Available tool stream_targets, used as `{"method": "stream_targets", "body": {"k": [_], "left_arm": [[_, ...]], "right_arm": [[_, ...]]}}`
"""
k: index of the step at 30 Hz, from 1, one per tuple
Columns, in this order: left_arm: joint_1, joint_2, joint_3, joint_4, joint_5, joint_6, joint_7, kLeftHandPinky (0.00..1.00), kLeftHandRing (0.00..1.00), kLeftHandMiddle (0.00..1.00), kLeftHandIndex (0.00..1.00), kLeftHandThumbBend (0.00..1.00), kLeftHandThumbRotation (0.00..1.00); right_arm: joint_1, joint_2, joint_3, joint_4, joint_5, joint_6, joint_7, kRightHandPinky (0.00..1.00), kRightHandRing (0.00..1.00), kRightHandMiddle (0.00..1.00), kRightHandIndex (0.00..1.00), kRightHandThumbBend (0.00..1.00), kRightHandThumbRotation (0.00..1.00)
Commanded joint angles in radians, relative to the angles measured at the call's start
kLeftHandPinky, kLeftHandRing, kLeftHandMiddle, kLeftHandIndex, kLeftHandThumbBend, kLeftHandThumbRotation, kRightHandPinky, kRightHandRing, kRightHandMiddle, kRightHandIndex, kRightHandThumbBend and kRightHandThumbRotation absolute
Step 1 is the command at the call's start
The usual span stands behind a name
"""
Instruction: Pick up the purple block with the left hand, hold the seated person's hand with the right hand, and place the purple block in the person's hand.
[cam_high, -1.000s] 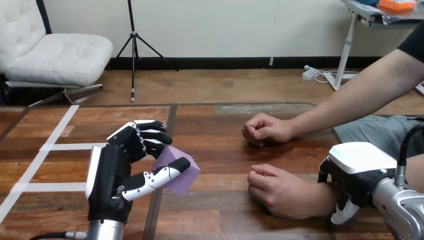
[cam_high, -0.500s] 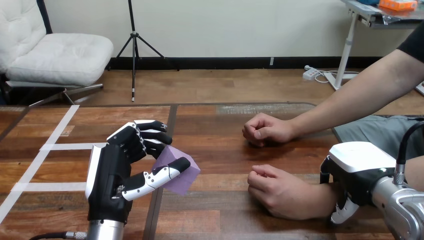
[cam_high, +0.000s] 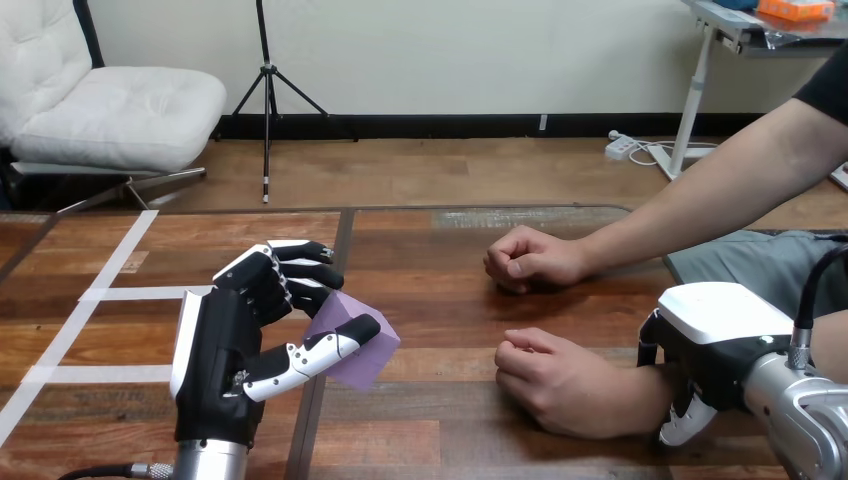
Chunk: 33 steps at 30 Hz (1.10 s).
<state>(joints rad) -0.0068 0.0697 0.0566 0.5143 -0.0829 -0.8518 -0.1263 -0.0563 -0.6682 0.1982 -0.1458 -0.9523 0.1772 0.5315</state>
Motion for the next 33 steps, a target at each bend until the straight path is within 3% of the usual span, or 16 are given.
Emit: {"method": "stream_targets", "body": {"k": [1,16,33], "left_arm": [[-0.046,0.002,0.011,-0.057,-0.001,-0.014,0.004,0.35,0.42,0.51,0.55,0.82,0.11],[-0.044,0.0,0.009,-0.061,-0.001,-0.012,0.006,0.35,0.42,0.51,0.55,0.82,0.11],[-0.042,-0.001,0.008,-0.061,-0.017,-0.011,-0.007,0.36,0.42,0.51,0.55,0.82,0.11]], "right_arm": [[-0.038,0.015,0.003,0.003,0.024,-0.006,-0.017,0.31,0.4,0.47,0.53,0.8,0.0],[-0.034,0.014,0.016,0.016,0.022,-0.008,-0.024,0.28,0.36,0.44,0.5,0.76,0.0],[-0.03,0.012,0.031,0.039,0.015,-0.021,-0.034,0.35,0.44,0.51,0.52,0.74,0.0]]}}
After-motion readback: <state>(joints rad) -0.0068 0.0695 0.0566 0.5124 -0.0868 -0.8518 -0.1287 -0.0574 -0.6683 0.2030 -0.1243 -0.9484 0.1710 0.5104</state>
